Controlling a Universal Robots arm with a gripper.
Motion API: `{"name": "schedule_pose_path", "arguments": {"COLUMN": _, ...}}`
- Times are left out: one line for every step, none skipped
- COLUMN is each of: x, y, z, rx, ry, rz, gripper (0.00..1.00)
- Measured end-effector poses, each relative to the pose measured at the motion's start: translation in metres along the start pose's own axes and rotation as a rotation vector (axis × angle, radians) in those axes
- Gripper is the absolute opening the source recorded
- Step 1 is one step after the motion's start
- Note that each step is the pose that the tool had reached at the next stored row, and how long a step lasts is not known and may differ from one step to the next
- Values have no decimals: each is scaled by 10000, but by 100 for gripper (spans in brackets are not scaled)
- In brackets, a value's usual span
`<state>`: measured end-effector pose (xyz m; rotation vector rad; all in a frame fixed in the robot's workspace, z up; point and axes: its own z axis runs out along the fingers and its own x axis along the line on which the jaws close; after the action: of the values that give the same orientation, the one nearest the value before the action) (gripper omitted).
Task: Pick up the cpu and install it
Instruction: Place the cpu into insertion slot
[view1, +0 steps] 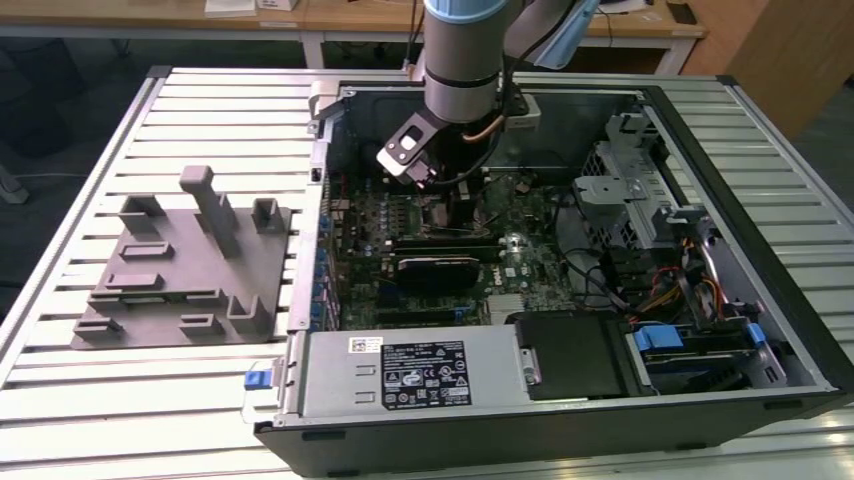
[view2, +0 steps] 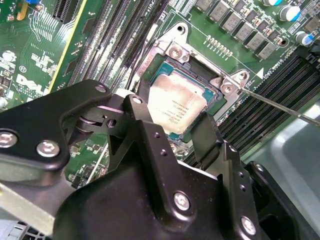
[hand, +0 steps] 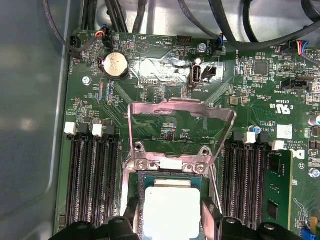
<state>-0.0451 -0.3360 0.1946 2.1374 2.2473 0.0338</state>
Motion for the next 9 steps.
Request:
{"name": "schedule_pose_path", "arguments": {"x": 0, "y": 0, "z": 0, "rx": 0, "ry": 1, "rz": 0, "gripper": 59}}
{"name": "schedule_pose_path", "arguments": {"x": 0, "y": 0, "z": 0, "rx": 2, "ry": -2, "rz": 0, "gripper": 59}}
{"name": "schedule_pose_path", "arguments": {"x": 0, "y": 0, "z": 0, "rx": 1, "ry": -1, "rz": 0, "gripper": 59}}
{"name": "schedule_pose_path", "arguments": {"x": 0, "y": 0, "z": 0, "rx": 1, "ry": -1, "rz": 0, "gripper": 53}}
{"name": "schedule_pose_path", "arguments": {"x": 0, "y": 0, "z": 0, "rx": 1, "ry": 0, "rz": 0, "gripper": 53}}
{"name": "schedule_pose_path", "arguments": {"x": 0, "y": 0, "z": 1, "rx": 0, "ry": 0, "rz": 0, "gripper": 53}}
{"name": "schedule_pose_path", "arguments": {"x": 0, "y": 0, "z": 1, "rx": 0, "ry": 0, "rz": 11, "gripper": 53}}
{"name": "schedule_pose_path", "arguments": {"x": 0, "y": 0, "z": 1, "rx": 1, "ry": -2, "rz": 56, "gripper": 53}}
{"name": "schedule_pose_path", "arguments": {"x": 0, "y": 0, "z": 1, "rx": 1, "ry": -3, "rz": 120, "gripper": 53}}
